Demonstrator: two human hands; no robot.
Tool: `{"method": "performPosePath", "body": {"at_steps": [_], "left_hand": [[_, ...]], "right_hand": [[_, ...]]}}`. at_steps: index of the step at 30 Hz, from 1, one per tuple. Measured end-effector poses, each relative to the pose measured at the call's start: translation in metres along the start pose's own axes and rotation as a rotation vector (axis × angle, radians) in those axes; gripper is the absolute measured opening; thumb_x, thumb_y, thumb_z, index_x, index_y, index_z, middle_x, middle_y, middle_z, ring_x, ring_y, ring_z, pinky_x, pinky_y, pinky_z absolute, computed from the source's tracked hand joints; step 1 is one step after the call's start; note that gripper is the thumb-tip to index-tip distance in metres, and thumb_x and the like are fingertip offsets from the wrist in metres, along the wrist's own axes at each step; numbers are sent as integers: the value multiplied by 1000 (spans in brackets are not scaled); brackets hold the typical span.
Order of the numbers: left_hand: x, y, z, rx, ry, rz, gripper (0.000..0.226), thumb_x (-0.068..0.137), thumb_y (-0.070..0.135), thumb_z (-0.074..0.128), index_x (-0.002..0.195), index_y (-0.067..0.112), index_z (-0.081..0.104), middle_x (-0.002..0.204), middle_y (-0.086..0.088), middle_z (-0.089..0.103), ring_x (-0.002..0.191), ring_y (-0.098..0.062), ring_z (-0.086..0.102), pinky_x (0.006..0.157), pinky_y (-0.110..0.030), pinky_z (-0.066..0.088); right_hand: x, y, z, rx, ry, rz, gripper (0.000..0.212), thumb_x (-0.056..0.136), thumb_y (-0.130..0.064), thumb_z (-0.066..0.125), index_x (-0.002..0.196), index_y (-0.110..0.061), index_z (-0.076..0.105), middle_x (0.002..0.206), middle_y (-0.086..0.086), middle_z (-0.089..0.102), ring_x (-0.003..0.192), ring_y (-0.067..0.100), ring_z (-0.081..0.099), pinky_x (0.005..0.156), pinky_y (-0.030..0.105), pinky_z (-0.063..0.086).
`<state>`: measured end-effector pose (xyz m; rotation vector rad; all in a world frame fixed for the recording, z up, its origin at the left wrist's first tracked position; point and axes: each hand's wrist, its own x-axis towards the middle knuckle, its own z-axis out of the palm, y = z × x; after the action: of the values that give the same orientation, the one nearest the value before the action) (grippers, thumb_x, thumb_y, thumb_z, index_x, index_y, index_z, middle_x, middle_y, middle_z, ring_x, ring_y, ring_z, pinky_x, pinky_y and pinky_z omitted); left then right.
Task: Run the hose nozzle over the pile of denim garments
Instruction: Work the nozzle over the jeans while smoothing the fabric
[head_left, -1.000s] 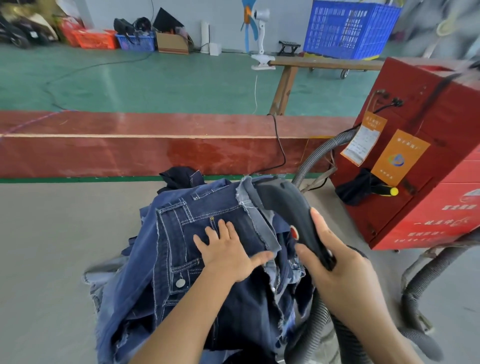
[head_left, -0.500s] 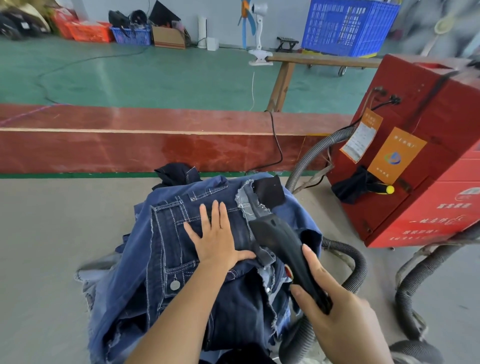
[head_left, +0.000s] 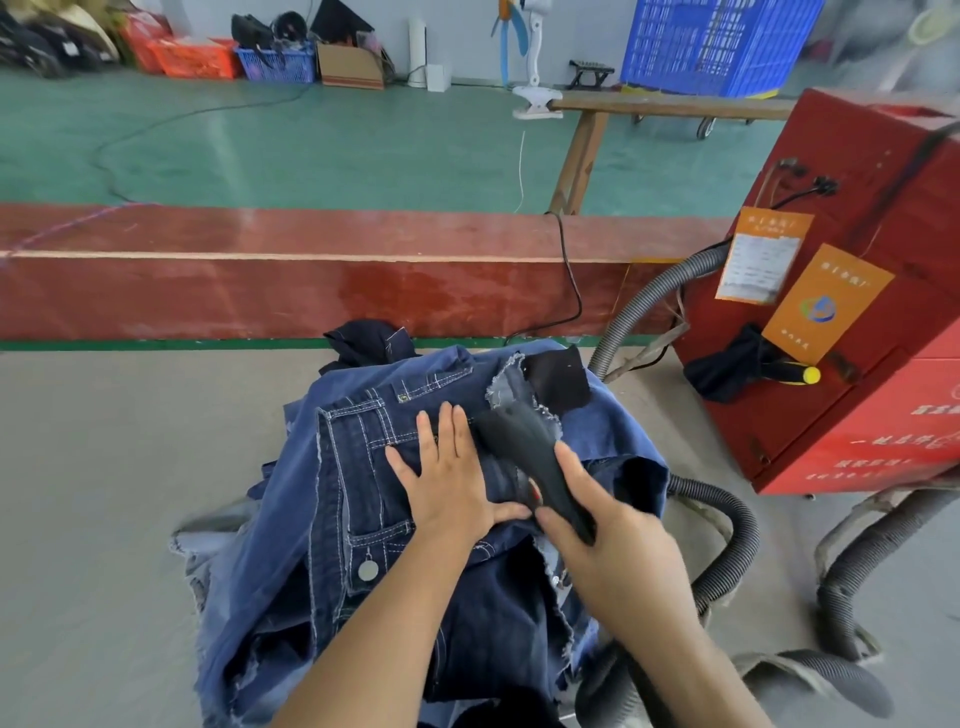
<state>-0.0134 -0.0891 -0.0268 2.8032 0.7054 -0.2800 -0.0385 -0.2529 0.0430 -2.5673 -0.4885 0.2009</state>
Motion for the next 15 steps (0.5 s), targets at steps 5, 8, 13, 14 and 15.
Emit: {"method": "performPosePath", "body": {"at_steps": [5,8,13,14,15], "left_hand": [[1,-1,0,-13,-4,10,144,58,86,57,146,12,-30,156,1,-31,144,-27,-27,110,-67,-6],[1,-2,1,-14,0,10,144,57,86,57,145,12,-31,156,1,-32,144,-27,-27,110,-67,-6],[0,0,1,-9,5,7,144,60,84,59,145,11,-31,156,1,-32,144,-27,-28,110,-67,-6],[0,0,2,-15,14,7,143,62,81,61,145,11,-30,156,0,-31,144,-27,-28,110,-67,-6],[-1,0,2,-22,23,8,142,63,79,63,146,10,-29,157,0,-30,144,-27,-27,110,-67,-5]], "right_hand": [[-8,-2,-31,174,181,-43,58,82,-54,56,114,-78,14,55,-23,57,63,-13,54,58,4,41],[-28,1,-39,129,166,-14,61,79,-53,57,115,-78,14,64,-20,61,63,0,59,60,11,44],[-56,19,-13,49,112,74,72,82,-50,64,119,-75,7,136,-17,54,118,6,57,77,0,39],[-57,20,-8,34,94,82,72,83,-52,62,119,-74,3,140,-18,50,122,6,54,83,4,40],[-56,20,-2,8,78,88,71,85,-54,59,120,-73,0,136,-18,53,119,6,56,84,9,43]]}}
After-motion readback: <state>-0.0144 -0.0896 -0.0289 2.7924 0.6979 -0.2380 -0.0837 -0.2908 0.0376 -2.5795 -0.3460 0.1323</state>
